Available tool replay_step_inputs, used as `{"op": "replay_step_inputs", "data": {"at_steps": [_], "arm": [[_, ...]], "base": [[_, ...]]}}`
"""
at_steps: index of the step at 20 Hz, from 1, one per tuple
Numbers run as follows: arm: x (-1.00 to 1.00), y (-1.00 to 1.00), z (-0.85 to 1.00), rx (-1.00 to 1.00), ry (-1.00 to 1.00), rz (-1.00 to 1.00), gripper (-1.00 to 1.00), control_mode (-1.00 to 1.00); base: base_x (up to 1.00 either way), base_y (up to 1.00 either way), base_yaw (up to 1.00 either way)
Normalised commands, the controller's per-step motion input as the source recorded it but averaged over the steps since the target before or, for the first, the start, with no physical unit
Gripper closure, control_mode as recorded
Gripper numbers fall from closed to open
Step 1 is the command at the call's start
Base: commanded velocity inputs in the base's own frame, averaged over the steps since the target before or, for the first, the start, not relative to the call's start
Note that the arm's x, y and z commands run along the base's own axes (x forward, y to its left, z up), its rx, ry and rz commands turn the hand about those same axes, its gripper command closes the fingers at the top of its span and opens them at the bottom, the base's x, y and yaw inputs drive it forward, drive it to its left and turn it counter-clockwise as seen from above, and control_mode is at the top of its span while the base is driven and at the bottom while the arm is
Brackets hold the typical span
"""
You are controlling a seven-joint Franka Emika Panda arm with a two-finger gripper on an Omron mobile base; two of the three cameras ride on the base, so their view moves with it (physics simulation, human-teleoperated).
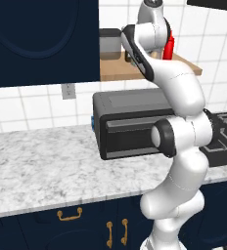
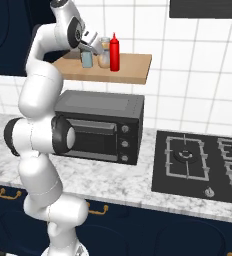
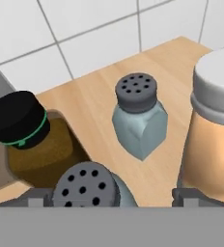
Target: Put the shaker and condiment bottle from the counter next to their counterparts in the cabinet.
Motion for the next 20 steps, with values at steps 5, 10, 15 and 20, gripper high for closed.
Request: {"op": "replay_step_inputs", "data": {"at_steps": [5, 10, 15, 20], "arm": [[-0.39, 0.11, 0.0, -0.08, -0.11, 0.0, -1.0, -1.0], [-0.49, 0.01, -0.01, -0.04, -0.11, 0.0, -1.0, -1.0], [-0.97, 0.0, -0.45, 0.0, -0.12, -0.03, -1.0, -1.0], [-1.0, 0.0, -0.83, 0.0, -0.2, -0.03, -1.0, -1.0]], "base": [[0.0, 0.0, 0.0], [0.0, 0.0, 0.0], [0.0, 0.0, 0.0], [0.0, 0.0, 0.0]]}}
